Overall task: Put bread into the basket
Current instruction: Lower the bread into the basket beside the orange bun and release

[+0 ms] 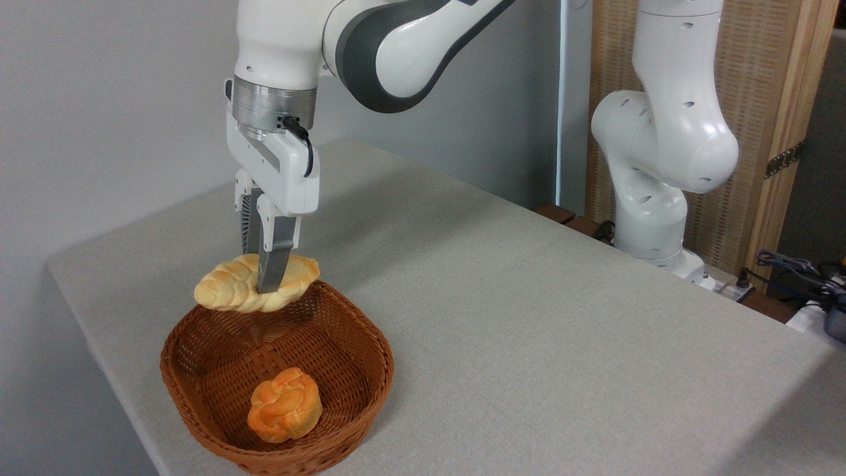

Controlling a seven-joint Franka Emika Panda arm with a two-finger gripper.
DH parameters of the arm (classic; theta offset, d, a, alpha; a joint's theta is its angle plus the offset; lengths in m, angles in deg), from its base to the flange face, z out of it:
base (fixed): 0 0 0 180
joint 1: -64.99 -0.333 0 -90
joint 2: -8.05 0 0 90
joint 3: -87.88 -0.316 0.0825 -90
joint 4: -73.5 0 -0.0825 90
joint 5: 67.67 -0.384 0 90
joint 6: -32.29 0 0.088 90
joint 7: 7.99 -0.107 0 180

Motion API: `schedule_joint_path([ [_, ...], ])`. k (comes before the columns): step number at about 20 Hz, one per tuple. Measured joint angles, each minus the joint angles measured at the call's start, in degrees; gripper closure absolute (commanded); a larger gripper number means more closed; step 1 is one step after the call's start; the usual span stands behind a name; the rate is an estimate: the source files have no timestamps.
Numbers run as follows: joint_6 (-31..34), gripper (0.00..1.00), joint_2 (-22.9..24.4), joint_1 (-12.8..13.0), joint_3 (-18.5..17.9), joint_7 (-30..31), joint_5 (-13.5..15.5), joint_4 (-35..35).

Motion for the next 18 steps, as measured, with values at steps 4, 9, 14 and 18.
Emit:
schedule_joint_path([
  [4, 0.0, 0.00, 0.0, 0.0, -0.1, 0.0, 0.0, 0.0],
  [9, 0.0, 0.00, 0.0, 0.0, -0.2, 0.2, 0.0, 0.1],
  [14, 2.7, 0.00, 0.8, 0.0, -0.2, 3.3, 0.0, 0.3],
  [18, 10.3, 0.00, 2.1, 0.0, -0.3, 4.7, 0.0, 0.9],
])
